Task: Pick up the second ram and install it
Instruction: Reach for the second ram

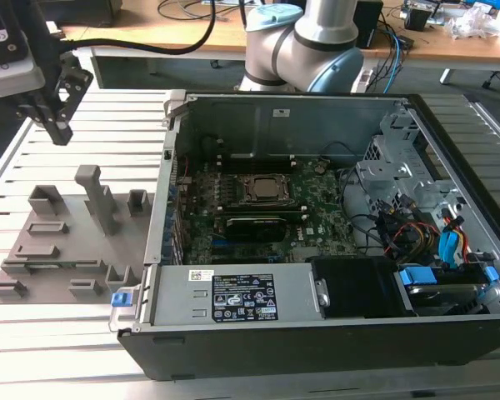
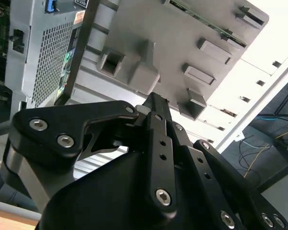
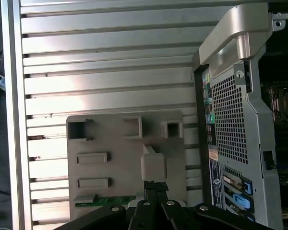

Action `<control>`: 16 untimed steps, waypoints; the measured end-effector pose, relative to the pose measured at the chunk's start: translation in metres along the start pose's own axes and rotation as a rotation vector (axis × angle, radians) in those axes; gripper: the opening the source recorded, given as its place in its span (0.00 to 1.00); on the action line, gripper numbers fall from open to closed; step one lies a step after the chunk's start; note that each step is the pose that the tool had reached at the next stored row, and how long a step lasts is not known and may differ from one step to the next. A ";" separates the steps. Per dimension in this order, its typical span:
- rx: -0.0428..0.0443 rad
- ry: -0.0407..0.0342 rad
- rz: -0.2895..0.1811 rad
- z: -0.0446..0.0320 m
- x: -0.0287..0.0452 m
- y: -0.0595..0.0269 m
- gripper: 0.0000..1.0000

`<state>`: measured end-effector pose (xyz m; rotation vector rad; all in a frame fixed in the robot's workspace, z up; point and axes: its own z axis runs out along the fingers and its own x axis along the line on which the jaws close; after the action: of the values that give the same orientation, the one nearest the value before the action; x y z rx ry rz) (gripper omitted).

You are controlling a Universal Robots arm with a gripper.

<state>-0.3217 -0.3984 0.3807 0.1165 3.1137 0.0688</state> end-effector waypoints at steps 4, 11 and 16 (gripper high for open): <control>0.0000 0.0000 0.000 0.0000 0.0114 -0.0008 0.10; -0.0001 -0.0001 0.000 0.0005 0.0377 -0.0028 0.10; -0.0001 0.0000 0.000 0.0010 0.0491 -0.0037 0.10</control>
<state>-0.3709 -0.3984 0.3784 0.1165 3.1137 0.0688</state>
